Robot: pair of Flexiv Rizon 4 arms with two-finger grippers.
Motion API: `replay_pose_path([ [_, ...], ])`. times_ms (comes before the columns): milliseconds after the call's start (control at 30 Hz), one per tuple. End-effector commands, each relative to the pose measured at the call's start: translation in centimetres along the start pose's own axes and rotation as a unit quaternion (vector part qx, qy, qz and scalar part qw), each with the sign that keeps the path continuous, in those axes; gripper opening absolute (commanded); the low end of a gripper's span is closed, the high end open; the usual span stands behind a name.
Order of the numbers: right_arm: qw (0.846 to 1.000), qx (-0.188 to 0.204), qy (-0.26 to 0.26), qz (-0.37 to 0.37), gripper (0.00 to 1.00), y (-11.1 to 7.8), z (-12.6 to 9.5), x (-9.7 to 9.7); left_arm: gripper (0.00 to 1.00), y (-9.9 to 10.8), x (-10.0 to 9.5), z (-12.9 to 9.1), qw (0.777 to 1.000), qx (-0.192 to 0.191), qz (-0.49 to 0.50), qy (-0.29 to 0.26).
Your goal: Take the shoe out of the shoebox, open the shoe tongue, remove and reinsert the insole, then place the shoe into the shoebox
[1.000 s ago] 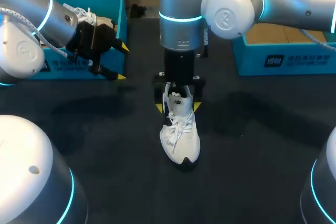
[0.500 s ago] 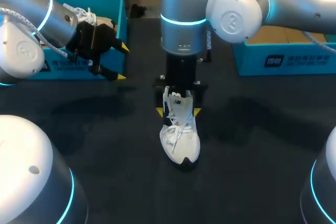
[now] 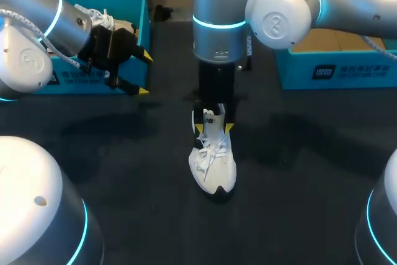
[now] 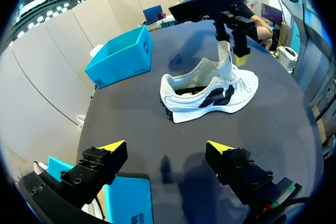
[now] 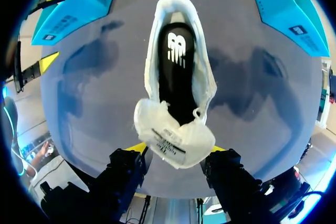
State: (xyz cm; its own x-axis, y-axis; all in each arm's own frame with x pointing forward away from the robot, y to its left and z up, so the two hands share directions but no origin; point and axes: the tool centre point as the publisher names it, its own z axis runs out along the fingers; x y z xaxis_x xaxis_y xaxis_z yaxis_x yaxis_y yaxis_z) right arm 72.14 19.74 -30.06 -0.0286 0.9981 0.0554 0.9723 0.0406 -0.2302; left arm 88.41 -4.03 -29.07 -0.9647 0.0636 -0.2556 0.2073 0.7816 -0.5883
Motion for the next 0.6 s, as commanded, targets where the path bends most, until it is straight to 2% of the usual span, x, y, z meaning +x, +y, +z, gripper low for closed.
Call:
replay_pose_path([
  [33,1.0,0.003,-0.002,-0.009,0.55,1.3,0.1,0.0,1.0,0.0,-0.1,0.0,1.0,-0.002,0.0,0.001],
  [100,1.0,0.003,-0.003,-0.016,0.5,1.9,0.2,-0.2,1.0,0.0,-0.1,0.0,1.0,-0.002,0.0,0.001],
  [300,0.999,-0.002,-0.005,-0.032,0.44,3.3,0.5,-0.6,1.0,0.0,-0.1,0.0,1.0,-0.002,0.0,0.001],
  [600,0.999,-0.004,-0.006,-0.051,0.42,4.9,1.3,-1.0,1.0,0.0,-0.1,0.0,1.0,-0.002,0.0,0.001],
])
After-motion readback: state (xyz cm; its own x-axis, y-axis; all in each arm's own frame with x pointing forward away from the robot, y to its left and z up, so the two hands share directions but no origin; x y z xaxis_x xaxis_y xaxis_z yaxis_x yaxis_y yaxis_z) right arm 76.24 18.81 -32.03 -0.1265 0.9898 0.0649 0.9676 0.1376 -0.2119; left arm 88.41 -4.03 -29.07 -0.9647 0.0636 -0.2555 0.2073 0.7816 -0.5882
